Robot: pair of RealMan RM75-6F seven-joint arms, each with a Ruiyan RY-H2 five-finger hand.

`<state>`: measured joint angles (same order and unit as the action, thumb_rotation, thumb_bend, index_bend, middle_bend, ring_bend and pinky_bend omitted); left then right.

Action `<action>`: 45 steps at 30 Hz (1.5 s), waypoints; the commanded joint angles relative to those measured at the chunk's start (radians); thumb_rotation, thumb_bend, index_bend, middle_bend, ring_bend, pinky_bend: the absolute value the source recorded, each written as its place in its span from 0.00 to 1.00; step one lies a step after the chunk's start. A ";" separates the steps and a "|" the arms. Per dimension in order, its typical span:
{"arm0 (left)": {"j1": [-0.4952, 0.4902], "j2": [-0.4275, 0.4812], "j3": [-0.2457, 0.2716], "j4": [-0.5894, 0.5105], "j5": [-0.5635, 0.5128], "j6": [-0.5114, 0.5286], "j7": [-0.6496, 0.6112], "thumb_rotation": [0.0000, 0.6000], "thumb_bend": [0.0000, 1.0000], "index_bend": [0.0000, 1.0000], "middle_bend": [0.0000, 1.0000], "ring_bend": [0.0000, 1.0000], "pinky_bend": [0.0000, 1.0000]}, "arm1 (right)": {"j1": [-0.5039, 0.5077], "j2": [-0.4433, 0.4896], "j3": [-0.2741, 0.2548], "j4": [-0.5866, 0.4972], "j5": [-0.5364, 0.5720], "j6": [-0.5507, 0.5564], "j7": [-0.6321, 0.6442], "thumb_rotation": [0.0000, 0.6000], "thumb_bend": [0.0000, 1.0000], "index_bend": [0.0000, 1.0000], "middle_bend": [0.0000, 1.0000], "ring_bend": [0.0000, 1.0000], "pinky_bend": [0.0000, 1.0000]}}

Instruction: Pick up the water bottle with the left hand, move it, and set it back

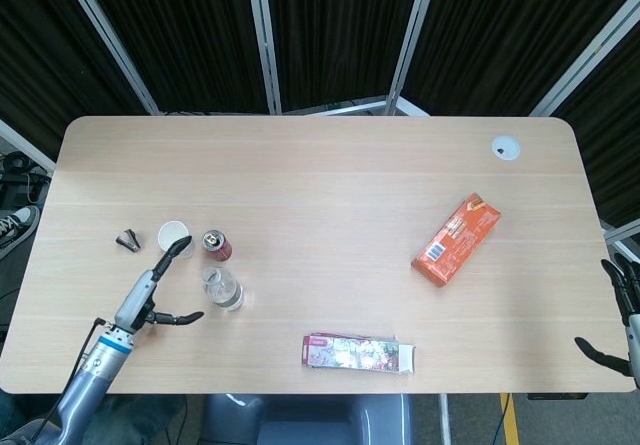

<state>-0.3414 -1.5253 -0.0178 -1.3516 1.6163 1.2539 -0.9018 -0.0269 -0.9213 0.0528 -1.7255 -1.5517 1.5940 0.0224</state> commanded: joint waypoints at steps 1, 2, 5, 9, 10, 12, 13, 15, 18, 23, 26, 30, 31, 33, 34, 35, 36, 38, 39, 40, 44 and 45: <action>-0.034 -0.043 -0.007 0.050 -0.020 -0.041 -0.063 1.00 0.00 0.04 0.04 0.00 0.00 | 0.001 -0.003 0.003 -0.001 0.009 -0.004 -0.005 1.00 0.00 0.00 0.00 0.00 0.00; -0.039 -0.048 -0.007 0.056 -0.020 -0.045 -0.065 1.00 0.00 0.04 0.04 0.00 0.00 | 0.002 -0.003 0.004 -0.001 0.011 -0.005 -0.006 1.00 0.00 0.00 0.00 0.00 0.00; -0.063 -0.073 -0.008 0.078 -0.022 -0.070 -0.079 1.00 0.00 0.04 0.04 0.00 0.00 | 0.003 -0.005 0.007 0.001 0.024 -0.011 -0.009 1.00 0.00 0.00 0.00 0.00 0.00; -0.090 -0.106 -0.014 0.111 -0.034 -0.101 -0.078 1.00 0.00 0.05 0.04 0.00 0.00 | 0.004 -0.005 0.012 0.002 0.040 -0.016 -0.010 1.00 0.00 0.00 0.00 0.00 0.00; -0.095 -0.110 -0.014 0.116 -0.036 -0.106 -0.082 1.00 0.00 0.05 0.04 0.00 0.00 | 0.004 -0.005 0.013 0.002 0.042 -0.016 -0.010 1.00 0.00 0.00 0.00 0.00 0.00; -0.105 -0.118 -0.012 0.128 -0.033 -0.114 -0.083 1.00 0.00 0.05 0.04 0.00 0.00 | 0.004 -0.006 0.014 0.003 0.047 -0.018 -0.011 1.00 0.00 0.00 0.00 0.00 0.00; -0.110 -0.122 -0.011 0.132 -0.031 -0.116 -0.086 1.00 0.00 0.05 0.04 0.00 0.00 | 0.004 -0.007 0.014 0.004 0.049 -0.019 -0.012 1.00 0.00 0.00 0.00 0.00 0.00; -0.117 -0.126 -0.010 0.137 -0.028 -0.117 -0.091 1.00 0.00 0.05 0.04 0.00 0.00 | 0.005 -0.008 0.015 0.005 0.053 -0.021 -0.015 1.00 0.00 0.00 0.00 0.00 0.00; -0.123 -0.133 -0.009 0.146 -0.026 -0.117 -0.088 1.00 0.00 0.06 0.04 0.00 0.00 | 0.007 -0.010 0.016 0.006 0.057 -0.025 -0.019 1.00 0.00 0.00 0.00 0.00 0.00; -0.137 -0.147 -0.001 0.163 -0.028 -0.135 -0.090 1.00 0.00 0.07 0.05 0.00 0.00 | 0.009 -0.012 0.017 0.005 0.061 -0.031 -0.025 1.00 0.00 0.00 0.00 0.00 0.00; -0.147 -0.162 -0.001 0.183 -0.039 -0.154 -0.102 1.00 0.00 0.07 0.06 0.00 0.00 | 0.011 -0.014 0.017 0.003 0.064 -0.036 -0.032 1.00 0.00 0.00 0.00 0.00 0.00; -0.156 -0.176 0.001 0.206 -0.044 -0.166 -0.119 1.00 0.00 0.08 0.06 0.00 0.00 | 0.013 -0.015 0.017 0.002 0.067 -0.040 -0.039 1.00 0.00 0.00 0.00 0.00 0.00; -0.159 -0.181 0.001 0.215 -0.046 -0.170 -0.123 1.00 0.00 0.08 0.06 0.00 0.00 | 0.013 -0.016 0.017 0.002 0.068 -0.040 -0.040 1.00 0.00 0.00 0.00 0.00 0.00; -0.162 -0.187 0.002 0.225 -0.049 -0.176 -0.131 1.00 0.00 0.09 0.06 0.00 0.01 | 0.013 -0.016 0.018 0.002 0.070 -0.042 -0.042 1.00 0.00 0.00 0.00 0.00 0.00; -0.165 -0.191 0.003 0.234 -0.051 -0.180 -0.136 1.00 0.00 0.09 0.06 0.00 0.01 | 0.014 -0.017 0.018 0.002 0.072 -0.043 -0.043 1.00 0.00 0.00 0.00 0.00 0.00; -0.167 -0.193 0.004 0.239 -0.051 -0.183 -0.139 1.00 0.00 0.09 0.06 0.00 0.01 | 0.014 -0.017 0.018 0.002 0.073 -0.044 -0.043 1.00 0.00 0.00 0.00 0.00 0.00; -0.170 -0.197 0.005 0.245 -0.052 -0.187 -0.144 1.00 0.00 0.10 0.06 0.01 0.01 | 0.015 -0.017 0.018 0.002 0.074 -0.045 -0.044 1.00 0.00 0.00 0.00 0.00 0.00; -0.174 -0.202 0.007 0.255 -0.053 -0.193 -0.151 1.00 0.00 0.11 0.06 0.01 0.02 | 0.016 -0.018 0.018 0.002 0.076 -0.048 -0.046 1.00 0.00 0.00 0.00 0.00 0.00; -0.175 -0.204 0.008 0.258 -0.054 -0.195 -0.154 1.00 0.00 0.12 0.06 0.02 0.03 | 0.016 -0.018 0.018 0.003 0.076 -0.049 -0.047 1.00 0.00 0.00 0.00 0.00 0.00; -0.177 -0.207 0.008 0.261 -0.055 -0.196 -0.159 1.00 0.00 0.13 0.07 0.02 0.03 | 0.017 -0.019 0.018 0.003 0.077 -0.050 -0.047 1.00 0.00 0.00 0.00 0.00 0.00; -0.184 -0.213 0.012 0.272 -0.055 -0.199 -0.168 1.00 0.00 0.21 0.14 0.08 0.09 | 0.018 -0.019 0.019 0.003 0.080 -0.052 -0.048 1.00 0.00 0.00 0.00 0.00 0.00; -0.185 -0.214 0.013 0.273 -0.055 -0.200 -0.170 1.00 0.02 0.25 0.18 0.11 0.12 | 0.018 -0.019 0.020 0.004 0.081 -0.052 -0.048 1.00 0.00 0.00 0.00 0.00 0.00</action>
<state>-0.5255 -1.7390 -0.0050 -1.0794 1.5611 1.0547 -1.0719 -0.0091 -0.9408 0.0723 -1.7219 -1.4709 1.5414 -0.0261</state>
